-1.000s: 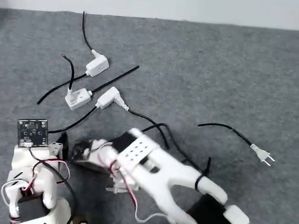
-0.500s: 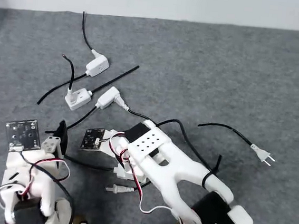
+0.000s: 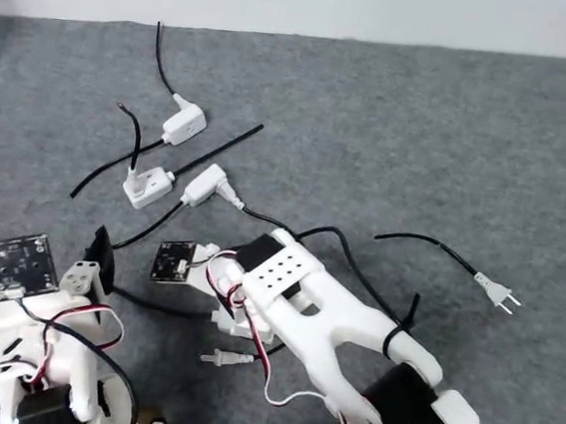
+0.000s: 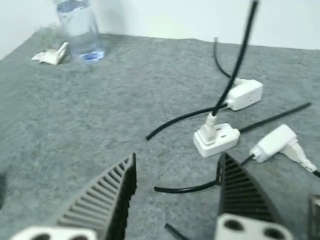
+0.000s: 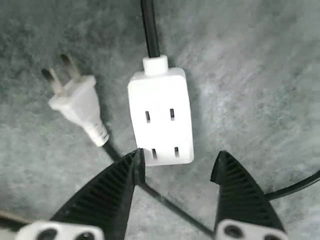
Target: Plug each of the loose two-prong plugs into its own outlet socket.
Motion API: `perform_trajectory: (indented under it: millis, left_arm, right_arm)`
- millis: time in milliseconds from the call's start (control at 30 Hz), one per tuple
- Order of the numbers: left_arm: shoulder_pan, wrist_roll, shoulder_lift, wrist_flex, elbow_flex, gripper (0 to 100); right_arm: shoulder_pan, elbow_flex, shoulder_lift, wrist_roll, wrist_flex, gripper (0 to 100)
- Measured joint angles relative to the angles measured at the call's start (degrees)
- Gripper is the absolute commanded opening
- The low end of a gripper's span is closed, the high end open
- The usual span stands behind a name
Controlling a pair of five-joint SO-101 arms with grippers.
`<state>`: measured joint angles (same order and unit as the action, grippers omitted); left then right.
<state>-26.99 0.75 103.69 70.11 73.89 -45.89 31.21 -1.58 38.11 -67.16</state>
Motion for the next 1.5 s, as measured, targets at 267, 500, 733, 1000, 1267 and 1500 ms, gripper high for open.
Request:
perform_trajectory:
  millis: [267, 500, 733, 1000, 1267, 1500]
  left_arm:
    - [-0.79, 0.18, 0.0, -1.23, 2.46, 25]
    - [-0.88, 0.18, 0.0, -8.18, 9.49, 25]
    - [-2.9, 0.7, 0.0, -8.79, 9.85, 25]
    - [-16.53, 8.18, 0.0, -12.75, 9.85, 25]
    - [-21.89, 1.93, 0.0, -9.67, 9.85, 25]
    - [-21.98, 1.49, 0.0, -9.67, 9.85, 25]
  right_arm:
    - [5.8, -2.46, 3.78, 3.78, 2.9, 21.9]
    - [8.7, -7.65, 4.84, 5.8, -2.55, 21.9]
    - [3.34, -12.13, -2.73, 6.15, -13.63, 21.9]
    - [-7.38, -7.91, -5.8, 1.05, -17.32, 21.9]
    - [-16.44, 1.58, -5.8, -5.45, -7.21, 21.9]
    - [-16.7, 7.03, -5.8, -5.98, -1.05, 17.9]
